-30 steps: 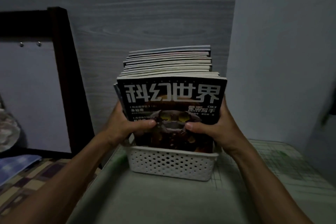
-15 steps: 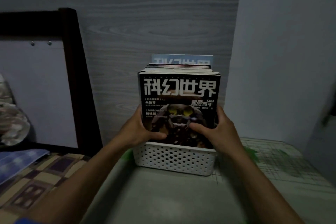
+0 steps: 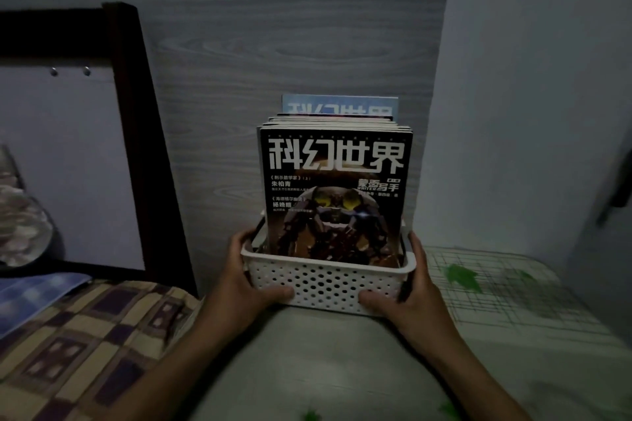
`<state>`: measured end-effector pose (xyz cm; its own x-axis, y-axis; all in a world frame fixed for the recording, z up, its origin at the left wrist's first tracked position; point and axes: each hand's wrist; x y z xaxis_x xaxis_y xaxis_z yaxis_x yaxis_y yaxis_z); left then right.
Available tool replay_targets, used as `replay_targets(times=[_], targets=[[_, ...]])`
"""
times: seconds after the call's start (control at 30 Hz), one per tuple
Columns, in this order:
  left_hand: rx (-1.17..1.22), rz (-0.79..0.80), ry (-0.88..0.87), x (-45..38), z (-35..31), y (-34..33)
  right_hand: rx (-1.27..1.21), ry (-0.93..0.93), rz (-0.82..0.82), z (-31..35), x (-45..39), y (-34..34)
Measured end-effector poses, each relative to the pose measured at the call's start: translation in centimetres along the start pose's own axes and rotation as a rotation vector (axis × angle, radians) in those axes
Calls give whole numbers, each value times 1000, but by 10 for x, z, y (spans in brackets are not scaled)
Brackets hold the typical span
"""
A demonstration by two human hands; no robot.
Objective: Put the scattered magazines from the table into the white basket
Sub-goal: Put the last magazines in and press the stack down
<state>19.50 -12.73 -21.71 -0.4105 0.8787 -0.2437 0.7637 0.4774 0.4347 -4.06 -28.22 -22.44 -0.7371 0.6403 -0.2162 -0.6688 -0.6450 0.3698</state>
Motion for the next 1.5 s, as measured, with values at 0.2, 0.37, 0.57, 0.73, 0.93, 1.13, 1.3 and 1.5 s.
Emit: replay_targets(times=[0.2, 0.37, 0.57, 0.73, 0.93, 1.13, 1.3, 1.5], targets=[[-88, -111, -6, -29, 0, -24, 206, -97, -293, -4, -13, -6], [-43, 5, 31, -43, -7, -17, 317, -184, -304, -3, -20, -4], [7, -67, -183, -53, -68, -5, 78, 180, -408, 44, -25, -2], [84, -34, -152, -103, -93, 13, -26, 195, -220, 86, -86, 28], [148, 144, -28, -127, -66, 4, -40, 46, -69, 54, -103, 44], [91, 174, -53, -128, -57, 5, 33, 59, 55, 48, -112, 53], [151, 279, 35, -127, -57, 26, 373, -68, 301, 56, -118, 65], [95, 231, 54, -127, -52, 18, 166, 21, 160, 42, -120, 49]])
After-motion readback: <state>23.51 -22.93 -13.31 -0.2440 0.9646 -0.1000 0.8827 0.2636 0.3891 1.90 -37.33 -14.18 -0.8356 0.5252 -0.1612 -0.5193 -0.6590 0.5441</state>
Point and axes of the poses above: each hand's wrist, its own x-axis away from the middle knuckle, its own y-axis out of the back of the hand, z = x × y, and after that the axes turned 13 degrees about z, right-handed
